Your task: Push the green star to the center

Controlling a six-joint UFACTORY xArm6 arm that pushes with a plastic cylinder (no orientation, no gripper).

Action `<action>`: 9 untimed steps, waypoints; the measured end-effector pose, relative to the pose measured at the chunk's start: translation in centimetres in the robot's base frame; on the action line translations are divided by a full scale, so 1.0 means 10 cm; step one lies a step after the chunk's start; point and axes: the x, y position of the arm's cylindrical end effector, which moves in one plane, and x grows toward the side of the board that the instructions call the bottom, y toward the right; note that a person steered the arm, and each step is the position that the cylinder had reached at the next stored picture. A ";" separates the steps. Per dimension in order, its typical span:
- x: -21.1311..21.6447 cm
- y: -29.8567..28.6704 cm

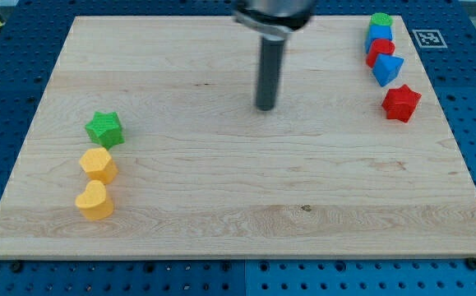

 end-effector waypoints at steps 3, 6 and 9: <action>-0.07 -2.16; 0.45 -2.72; 0.60 -1.92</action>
